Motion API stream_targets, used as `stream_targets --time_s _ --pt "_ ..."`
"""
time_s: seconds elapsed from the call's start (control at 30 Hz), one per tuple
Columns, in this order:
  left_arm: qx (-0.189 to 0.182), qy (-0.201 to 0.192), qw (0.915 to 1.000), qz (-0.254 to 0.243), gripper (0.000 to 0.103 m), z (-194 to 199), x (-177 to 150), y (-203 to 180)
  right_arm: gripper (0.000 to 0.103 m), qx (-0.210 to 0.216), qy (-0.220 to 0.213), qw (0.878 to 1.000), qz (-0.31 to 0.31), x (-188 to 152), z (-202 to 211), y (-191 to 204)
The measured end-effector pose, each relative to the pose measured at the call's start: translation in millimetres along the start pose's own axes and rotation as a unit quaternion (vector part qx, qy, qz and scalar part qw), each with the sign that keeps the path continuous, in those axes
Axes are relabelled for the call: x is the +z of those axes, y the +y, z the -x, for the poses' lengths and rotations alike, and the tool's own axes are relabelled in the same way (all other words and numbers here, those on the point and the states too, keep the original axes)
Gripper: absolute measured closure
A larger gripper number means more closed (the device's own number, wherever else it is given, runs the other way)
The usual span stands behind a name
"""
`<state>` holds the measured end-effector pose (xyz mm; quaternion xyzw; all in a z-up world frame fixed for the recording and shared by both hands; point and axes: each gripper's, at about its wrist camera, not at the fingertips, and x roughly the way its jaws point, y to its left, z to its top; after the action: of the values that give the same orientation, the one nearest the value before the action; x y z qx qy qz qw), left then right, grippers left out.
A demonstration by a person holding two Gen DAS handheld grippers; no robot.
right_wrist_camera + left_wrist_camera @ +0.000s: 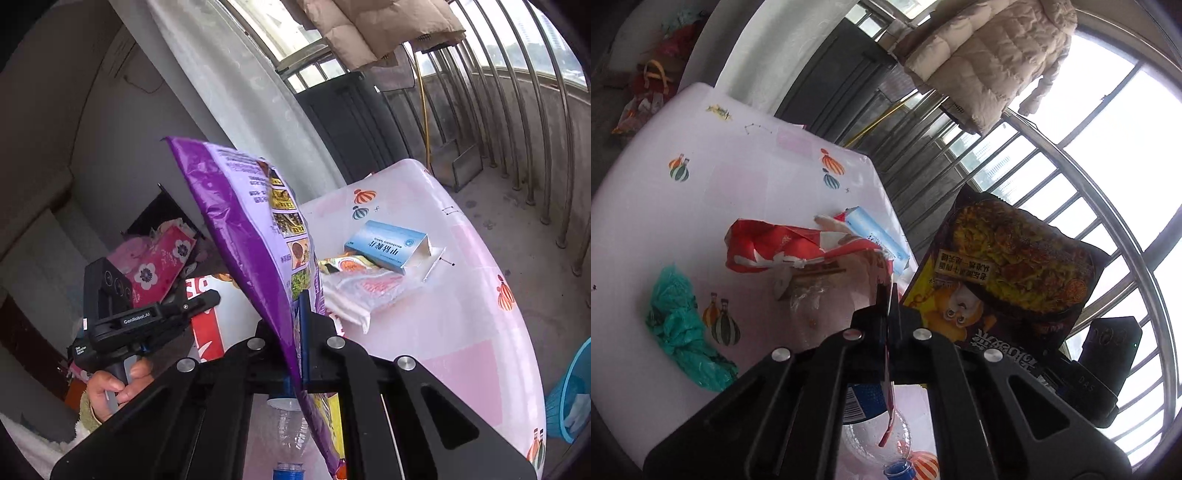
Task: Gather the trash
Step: 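Carry the purple bag and red wrapper to the blue basket and release both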
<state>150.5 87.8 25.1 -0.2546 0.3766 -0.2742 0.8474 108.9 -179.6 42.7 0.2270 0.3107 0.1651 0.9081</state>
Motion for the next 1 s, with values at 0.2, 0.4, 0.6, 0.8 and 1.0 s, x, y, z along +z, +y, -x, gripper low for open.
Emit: stream_targets --time_s 0.2,0.4,0.6,0.8,1.0 --pt "0.025 0.006 0.9977 -0.062 0.103 28.9 2.4 -32.2 0.099 0.024 -0.024 0.999 -0.016 9.9 20.6 -5.8" --pt "0.04 0.003 0.9939 -0.103 0.103 61.8 5.7 -49.6 0.099 0.028 -0.05 0.998 -0.023 17.6 37.0 -11.6" --pt "0.037 -0.019 0.9921 -0.118 0.103 82.2 12.6 -61.7 0.099 0.016 -0.073 0.997 -0.025 20.9 52.6 -18.0" --pt "0.006 -0.013 0.9875 -0.157 0.103 62.6 18.8 -92.4 0.099 -0.028 -0.117 0.992 -0.036 20.1 91.3 -38.1" --pt "-0.043 0.048 0.9716 -0.228 0.103 -1.6 12.0 -154.1 0.099 -0.112 -0.174 0.976 -0.072 4.4 151.5 -73.8"
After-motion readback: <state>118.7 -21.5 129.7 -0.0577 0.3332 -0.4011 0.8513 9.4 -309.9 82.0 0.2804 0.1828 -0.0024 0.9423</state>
